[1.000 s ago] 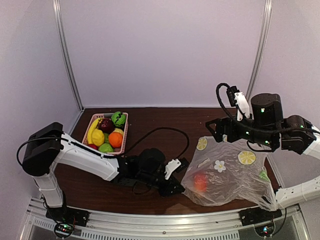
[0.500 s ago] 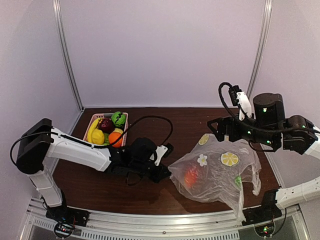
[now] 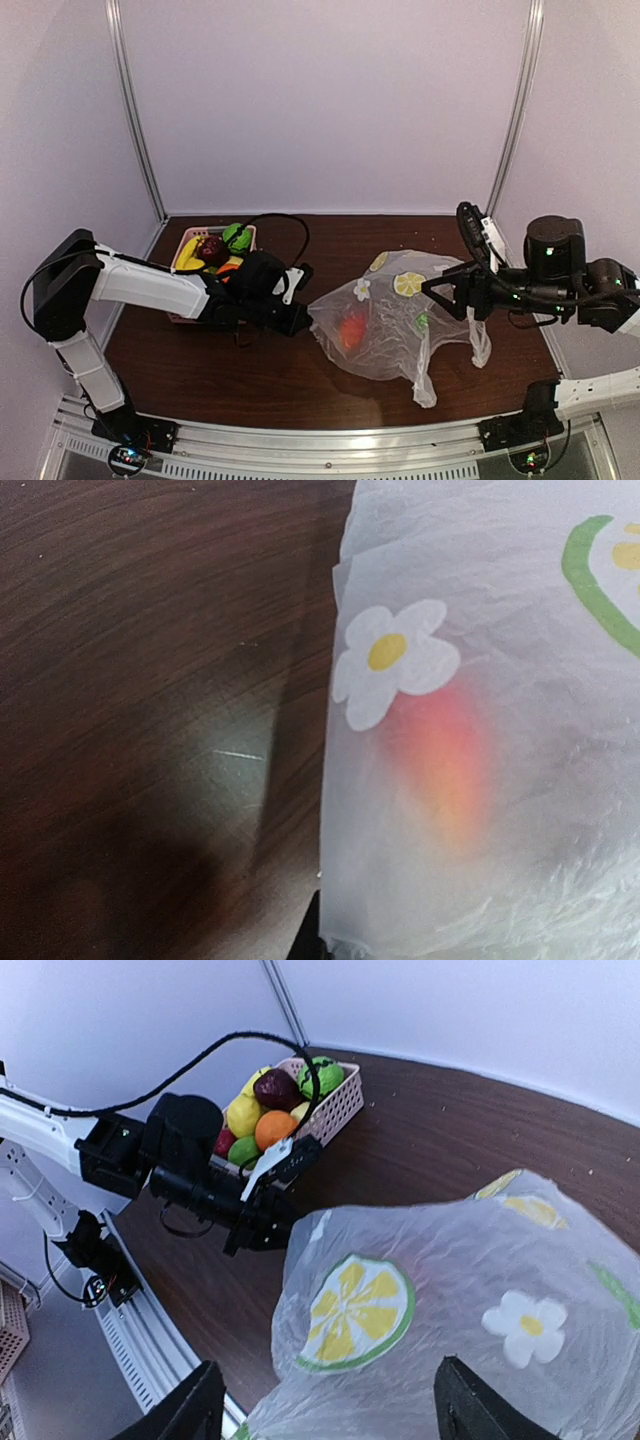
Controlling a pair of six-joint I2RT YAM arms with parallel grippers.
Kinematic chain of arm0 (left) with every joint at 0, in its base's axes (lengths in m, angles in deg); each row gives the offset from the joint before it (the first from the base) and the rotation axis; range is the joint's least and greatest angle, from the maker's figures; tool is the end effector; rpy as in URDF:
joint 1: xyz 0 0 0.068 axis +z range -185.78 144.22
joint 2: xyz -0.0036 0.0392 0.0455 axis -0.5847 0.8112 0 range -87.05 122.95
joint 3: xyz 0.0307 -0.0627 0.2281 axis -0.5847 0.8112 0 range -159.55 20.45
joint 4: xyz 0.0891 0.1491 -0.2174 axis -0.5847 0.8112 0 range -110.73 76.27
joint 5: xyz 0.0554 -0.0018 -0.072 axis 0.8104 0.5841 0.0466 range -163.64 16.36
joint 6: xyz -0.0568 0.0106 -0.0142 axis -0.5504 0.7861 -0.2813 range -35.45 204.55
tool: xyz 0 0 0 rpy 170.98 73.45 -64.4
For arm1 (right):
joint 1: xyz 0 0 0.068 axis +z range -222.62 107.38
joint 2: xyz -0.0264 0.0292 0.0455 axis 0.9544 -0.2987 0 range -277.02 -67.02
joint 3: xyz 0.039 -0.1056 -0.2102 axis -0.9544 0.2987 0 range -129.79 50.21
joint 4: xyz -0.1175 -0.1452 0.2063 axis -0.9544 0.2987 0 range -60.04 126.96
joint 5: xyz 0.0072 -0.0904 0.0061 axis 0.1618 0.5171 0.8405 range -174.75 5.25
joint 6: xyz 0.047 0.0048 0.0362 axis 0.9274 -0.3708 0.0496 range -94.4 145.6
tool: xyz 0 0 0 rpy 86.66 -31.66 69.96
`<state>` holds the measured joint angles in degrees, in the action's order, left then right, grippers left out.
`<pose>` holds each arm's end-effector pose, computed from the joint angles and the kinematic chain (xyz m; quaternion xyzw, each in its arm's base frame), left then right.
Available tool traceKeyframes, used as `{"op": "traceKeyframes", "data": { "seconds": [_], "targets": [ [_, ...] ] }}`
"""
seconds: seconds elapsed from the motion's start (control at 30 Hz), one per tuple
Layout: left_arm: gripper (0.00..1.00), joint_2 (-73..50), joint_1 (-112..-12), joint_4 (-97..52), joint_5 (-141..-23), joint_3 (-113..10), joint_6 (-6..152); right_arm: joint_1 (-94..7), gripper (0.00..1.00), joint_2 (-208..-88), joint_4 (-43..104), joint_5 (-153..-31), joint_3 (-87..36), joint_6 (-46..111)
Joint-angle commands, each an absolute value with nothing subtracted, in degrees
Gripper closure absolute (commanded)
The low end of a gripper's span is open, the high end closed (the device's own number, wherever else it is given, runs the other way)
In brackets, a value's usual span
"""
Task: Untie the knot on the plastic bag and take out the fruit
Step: Move the takeout bag to the center of the board, then reach into the gripper in the takeout bag.
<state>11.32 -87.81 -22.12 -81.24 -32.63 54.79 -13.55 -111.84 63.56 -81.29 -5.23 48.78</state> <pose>0.2202 -0.2914 0.1136 0.2027 0.8959 -0.3018 0.2554 0.1120 0.1818 0.3359 -0.2409 0.7980 0.3440 0.4322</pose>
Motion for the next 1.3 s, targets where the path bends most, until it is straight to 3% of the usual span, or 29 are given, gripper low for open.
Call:
{"op": "traceKeyframes", "data": {
  "seconds": [0.0, 0.4, 0.67, 1.27],
  "targets": [
    [1.0, 12.6, -86.6, -22.7, -82.6, -32.1, 55.8, -12.4, 0.3, -109.2, 62.7, -89.1, 0.4, 51.4],
    [1.0, 14.5, -86.2, -22.8, -82.6, -32.5, 55.9, -12.1, 0.41, -99.8, 60.6, -85.0, 12.2, 56.4],
    [1.0, 14.8, -85.9, -22.5, -82.5, -32.5, 56.0, -12.1, 0.49, -99.4, 58.9, -86.0, 18.2, 57.3],
    [1.0, 14.9, -85.8, -21.2, -82.8, -33.7, 56.7, -12.1, 0.56, -104.3, 49.0, -88.3, 25.6, 58.4]
  ]
}}
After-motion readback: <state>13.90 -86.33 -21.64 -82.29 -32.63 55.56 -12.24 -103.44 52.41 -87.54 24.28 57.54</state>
